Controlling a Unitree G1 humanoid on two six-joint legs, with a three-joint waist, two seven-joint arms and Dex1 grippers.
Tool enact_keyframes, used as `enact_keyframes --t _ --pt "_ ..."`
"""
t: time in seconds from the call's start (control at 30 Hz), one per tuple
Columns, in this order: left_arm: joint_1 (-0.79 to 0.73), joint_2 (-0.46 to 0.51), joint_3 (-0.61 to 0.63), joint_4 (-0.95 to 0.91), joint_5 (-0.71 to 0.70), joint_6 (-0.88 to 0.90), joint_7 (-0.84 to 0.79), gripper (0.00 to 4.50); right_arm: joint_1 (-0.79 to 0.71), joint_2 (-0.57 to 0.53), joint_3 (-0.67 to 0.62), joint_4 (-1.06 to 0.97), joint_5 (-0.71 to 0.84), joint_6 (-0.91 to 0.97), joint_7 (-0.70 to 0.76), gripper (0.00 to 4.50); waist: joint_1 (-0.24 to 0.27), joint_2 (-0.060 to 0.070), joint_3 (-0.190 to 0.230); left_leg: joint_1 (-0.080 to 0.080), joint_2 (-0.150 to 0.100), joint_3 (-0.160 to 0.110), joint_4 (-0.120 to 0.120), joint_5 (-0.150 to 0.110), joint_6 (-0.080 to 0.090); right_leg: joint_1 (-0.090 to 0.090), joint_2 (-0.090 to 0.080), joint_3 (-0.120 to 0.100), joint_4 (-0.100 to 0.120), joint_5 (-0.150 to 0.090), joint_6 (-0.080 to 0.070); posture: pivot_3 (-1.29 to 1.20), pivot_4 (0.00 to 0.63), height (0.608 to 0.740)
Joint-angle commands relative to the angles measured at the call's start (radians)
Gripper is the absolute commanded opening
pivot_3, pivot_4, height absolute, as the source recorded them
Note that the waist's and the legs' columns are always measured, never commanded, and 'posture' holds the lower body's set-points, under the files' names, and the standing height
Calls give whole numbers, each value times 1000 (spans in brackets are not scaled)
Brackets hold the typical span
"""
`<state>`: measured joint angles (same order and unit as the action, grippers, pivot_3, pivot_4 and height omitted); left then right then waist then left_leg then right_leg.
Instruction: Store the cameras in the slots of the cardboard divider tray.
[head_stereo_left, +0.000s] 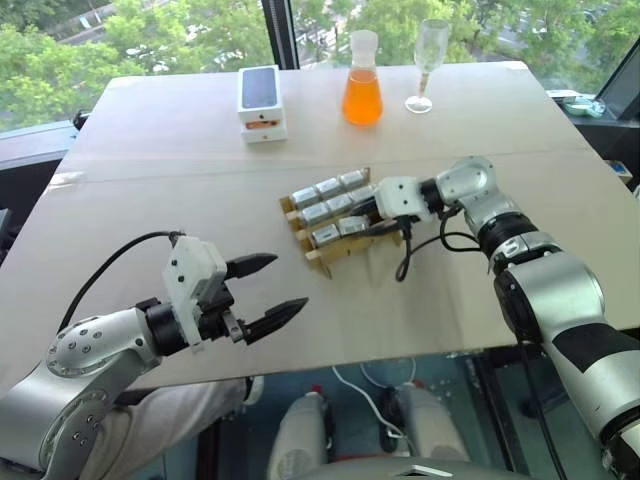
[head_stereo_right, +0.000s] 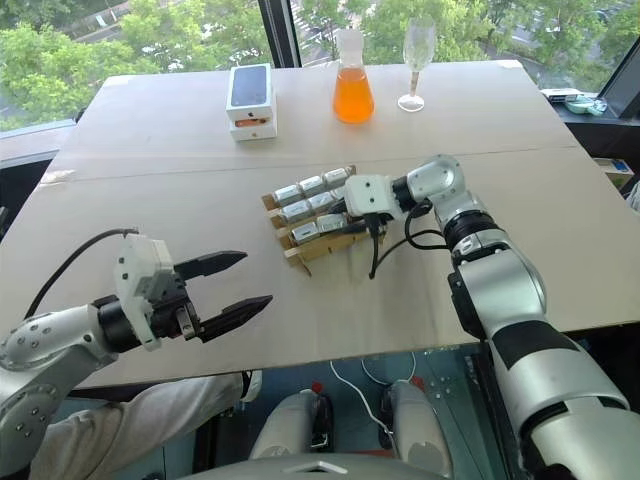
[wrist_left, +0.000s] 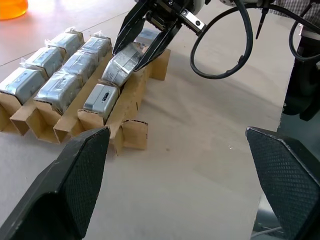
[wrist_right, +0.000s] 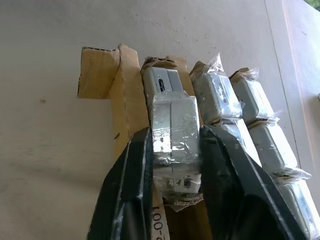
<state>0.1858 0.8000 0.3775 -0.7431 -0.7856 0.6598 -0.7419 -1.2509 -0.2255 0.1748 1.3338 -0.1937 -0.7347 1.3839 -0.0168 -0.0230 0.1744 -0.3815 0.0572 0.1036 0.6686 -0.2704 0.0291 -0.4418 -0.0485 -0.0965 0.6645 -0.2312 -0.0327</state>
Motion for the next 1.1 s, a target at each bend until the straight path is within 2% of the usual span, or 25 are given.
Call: enact_keyframes --t 0.03,0.07,0.1,0.13,0.17,0.47,0.63,0.73,0.83,0.93,1.1 --pt "-3 5 -1 -21 -1 -16 -1 4500 -6 -8 1 -6 -15 22 -36 2773 0 0 0 -1 0 0 0 0 0 0 0 0 -1 0 0 0 150 740" --pt "-5 4 -4 -19 0 -18 -2 4500 -8 -10 2 -8 -22 14 -64 3541 0 0 0 -1 0 0 0 0 0 0 0 0 -1 0 0 0 150 740" --pt "-8 4 -8 -16 2 -19 -3 4500 -11 -11 -7 -8 -16 20 -75 3971 0 0 0 -2 0 0 0 0 0 0 0 0 -2 0 0 0 150 740" --pt "-10 4 -11 -13 4 -20 -4 4500 -12 -12 -14 -9 -12 24 -82 3971 0 0 0 -2 0 0 0 0 0 0 0 0 -2 0 0 0 150 740" --pt "-12 4 -14 -12 6 -22 -5 4500 -13 -11 -25 -9 -1 29 -77 4439 0 0 0 -2 0 0 0 0 0 0 0 0 -2 0 0 0 150 740" --pt "-65 -13 -60 16 22 -44 -2 4500 0 -92 -131 -68 119 43 -24 4439 2 0 0 -2 -1 0 0 0 0 0 0 0 -2 0 0 0 150 740" --pt "-77 -22 -92 41 47 -62 -4 4500 101 -139 -139 -192 119 129 -186 4439 2 0 0 -1 0 0 0 0 0 0 0 0 -2 0 0 0 150 740" --pt "-83 -34 -104 53 65 -75 0 4500 226 -147 -169 -429 178 319 -255 4439 3 0 0 -2 0 0 0 0 0 0 0 0 -2 0 0 0 150 740" --pt "-86 -46 -111 60 73 -85 5 4500 379 -132 -194 -786 272 667 -321 4439 3 1 1 -2 0 0 0 0 0 0 0 0 -2 0 1 0 150 740" --pt "-91 -61 -128 62 88 -93 13 4500 522 -113 -208 -1115 341 938 -428 4439 3 1 1 -1 0 0 0 0 0 -1 0 0 -1 0 1 0 150 740" --pt "-103 -83 -148 74 107 -103 22 4500 665 -98 -198 -1515 428 1329 -591 4439 4 1 1 -2 0 0 -1 0 0 -1 0 -1 -1 0 1 0 150 740"
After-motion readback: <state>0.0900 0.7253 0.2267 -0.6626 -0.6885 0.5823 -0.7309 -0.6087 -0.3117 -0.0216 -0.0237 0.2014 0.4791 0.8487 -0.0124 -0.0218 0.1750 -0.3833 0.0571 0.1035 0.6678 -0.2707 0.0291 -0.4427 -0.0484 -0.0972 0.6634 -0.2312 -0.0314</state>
